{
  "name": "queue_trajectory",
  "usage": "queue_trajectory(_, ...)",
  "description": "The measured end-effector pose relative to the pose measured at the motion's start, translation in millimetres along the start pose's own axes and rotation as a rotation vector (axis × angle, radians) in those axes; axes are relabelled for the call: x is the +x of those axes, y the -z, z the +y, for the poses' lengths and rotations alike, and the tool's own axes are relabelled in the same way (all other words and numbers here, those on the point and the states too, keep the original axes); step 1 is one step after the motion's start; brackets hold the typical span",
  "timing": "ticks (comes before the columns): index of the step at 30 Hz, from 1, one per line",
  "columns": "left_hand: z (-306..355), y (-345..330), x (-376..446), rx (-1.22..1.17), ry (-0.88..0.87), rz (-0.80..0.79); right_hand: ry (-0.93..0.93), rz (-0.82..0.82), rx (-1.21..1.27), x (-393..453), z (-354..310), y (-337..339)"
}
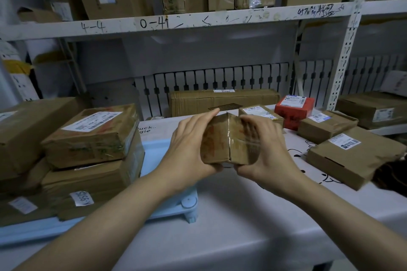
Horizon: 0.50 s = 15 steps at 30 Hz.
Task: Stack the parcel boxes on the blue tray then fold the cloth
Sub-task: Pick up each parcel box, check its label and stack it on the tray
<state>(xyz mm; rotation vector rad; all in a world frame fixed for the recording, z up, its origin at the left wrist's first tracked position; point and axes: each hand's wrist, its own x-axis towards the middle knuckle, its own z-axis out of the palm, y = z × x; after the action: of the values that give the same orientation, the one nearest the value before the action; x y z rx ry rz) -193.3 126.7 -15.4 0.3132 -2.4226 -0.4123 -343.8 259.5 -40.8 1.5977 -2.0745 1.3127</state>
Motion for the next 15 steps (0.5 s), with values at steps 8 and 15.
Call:
queue_trajectory(8,-12,6,-4,-0.208,0.128,-0.020,-0.010,0.070,-0.007,1,11,3)
queue_trajectory(15,-27,9,-11,-0.405,0.176,-0.105,-0.187,-0.097,0.326,-2,22,15)
